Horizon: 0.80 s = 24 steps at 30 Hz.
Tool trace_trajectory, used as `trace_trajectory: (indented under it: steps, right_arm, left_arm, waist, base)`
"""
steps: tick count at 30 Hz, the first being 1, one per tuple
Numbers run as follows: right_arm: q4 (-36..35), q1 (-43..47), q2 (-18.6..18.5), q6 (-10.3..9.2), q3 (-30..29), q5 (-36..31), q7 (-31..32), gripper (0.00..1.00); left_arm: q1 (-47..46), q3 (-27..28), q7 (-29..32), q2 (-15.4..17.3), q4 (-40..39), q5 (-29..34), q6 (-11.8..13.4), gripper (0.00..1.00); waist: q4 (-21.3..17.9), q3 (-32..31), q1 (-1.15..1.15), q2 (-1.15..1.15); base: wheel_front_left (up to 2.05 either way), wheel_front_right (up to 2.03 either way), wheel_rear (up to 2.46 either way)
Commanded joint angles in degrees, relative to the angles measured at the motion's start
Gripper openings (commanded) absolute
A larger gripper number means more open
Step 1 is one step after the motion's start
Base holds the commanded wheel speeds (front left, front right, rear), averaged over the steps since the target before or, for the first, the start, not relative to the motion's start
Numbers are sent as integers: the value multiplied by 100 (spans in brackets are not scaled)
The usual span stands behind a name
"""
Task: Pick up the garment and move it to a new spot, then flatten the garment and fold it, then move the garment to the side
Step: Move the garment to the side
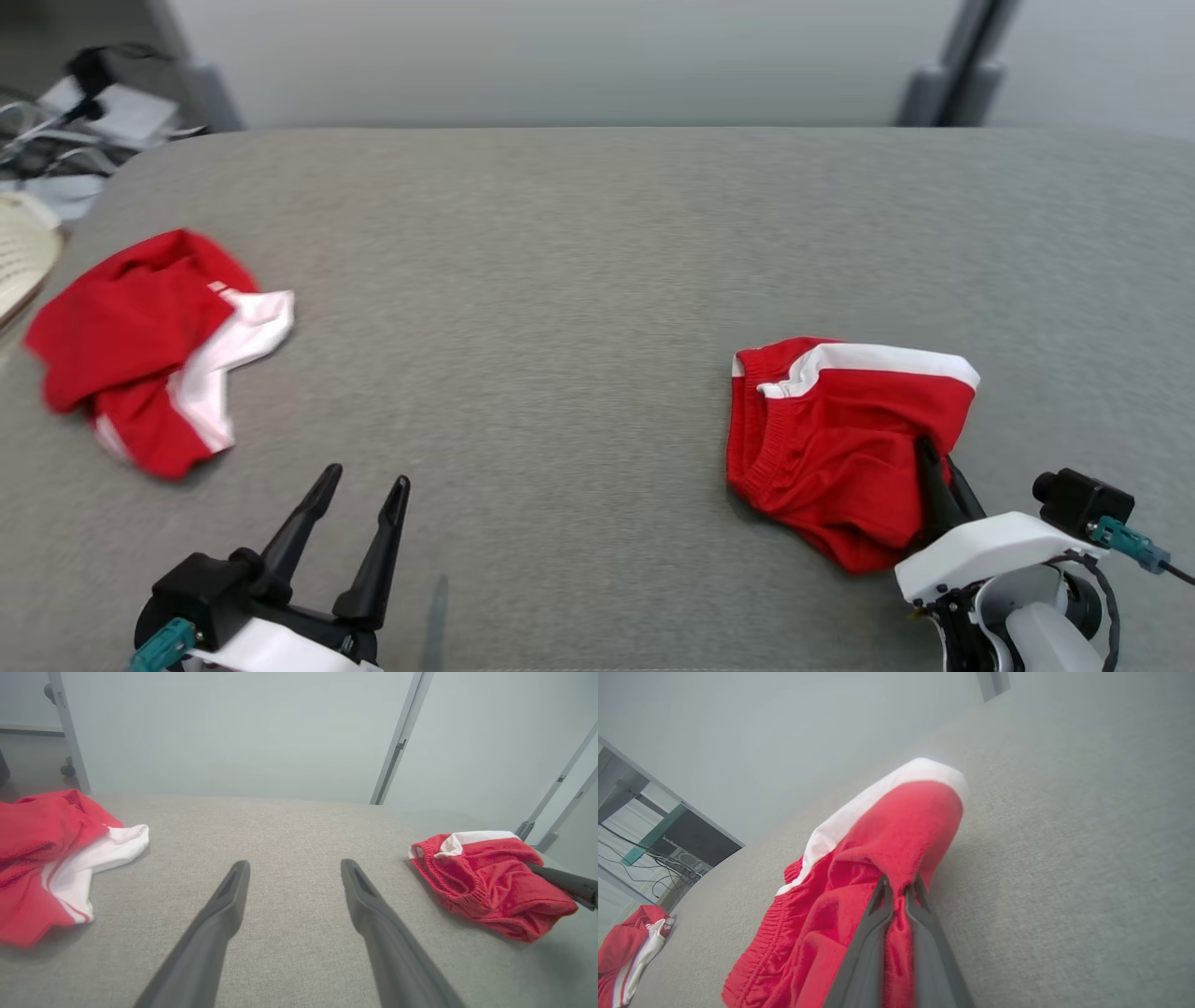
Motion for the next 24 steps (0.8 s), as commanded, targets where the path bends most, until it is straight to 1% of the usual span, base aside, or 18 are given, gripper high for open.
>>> trace_trajectory:
  steps: [1, 4, 7, 10, 12, 14, 17, 18, 19, 21, 24]
  right_arm:
    - [-203, 24, 25, 43, 143, -56, -61, 0]
    - [-366, 164, 25, 43, 165, -58, -61, 0]
    - [-510, 291, 25, 43, 163, -65, -61, 0]
    - [-653, 409, 25, 43, 155, -78, -61, 0]
    - [-742, 460, 25, 43, 147, -107, -61, 0]
    - [-810, 468, 25, 43, 125, -200, -61, 0]
    - [-843, 313, 25, 43, 56, -538, -61, 0]
    - [-843, 313, 25, 43, 56, -538, -61, 0]
    - [-831, 213, 25, 43, 1, -710, -61, 0]
    - [-787, -47, 25, 43, -179, -1036, -61, 0]
    - [-663, -530, 25, 43, -647, -1682, -61, 0]
  left_arm:
    - [-113, 272, -58, 104, -206, 47, -42, 100]
    - [-48, 402, -58, 118, -404, 77, -42, 100]
    - [34, 507, -58, 140, -577, 100, -42, 100]
    - [98, 587, -58, 176, -734, 117, -42, 100]
    - [129, 614, -58, 214, -831, 112, -42, 100]
    - [148, 614, -58, 262, -916, 103, -42, 100]
    - [167, 568, -58, 362, -1056, 80, -42, 100]
    - [167, 568, -58, 362, -1056, 80, -42, 100]
    - [175, 552, -58, 405, -1099, 61, -42, 100]
    - [190, 525, -58, 505, -1175, 25, -42, 100]
    - [209, 503, -58, 679, -1304, -31, -42, 100]
  waist:
    - [-702, 65, 0, 0]
    - [-1139, 151, 0, 0]
    - [-1484, 238, 0, 0]
    - [-1721, 346, 0, 0]
    - [-1810, 432, 0, 0]
    - [-1838, 523, 0, 0]
    - [-1792, 679, 0, 0]
    - [-1792, 679, 0, 0]
    - [-1758, 738, 0, 0]
    - [-1666, 861, 0, 0]
    - [-1479, 1064, 0, 0]
  base:
    - [0, 0, 0]
    - [0, 0, 0]
    - [0, 0, 0]
    - [0, 0, 0]
    - [0, 0, 0]
    - [0, 0, 0]
    - [0, 0, 0]
    - [0, 0, 0]
    - [0, 0, 0]
    - [0, 0, 0]
    - [0, 0, 0]
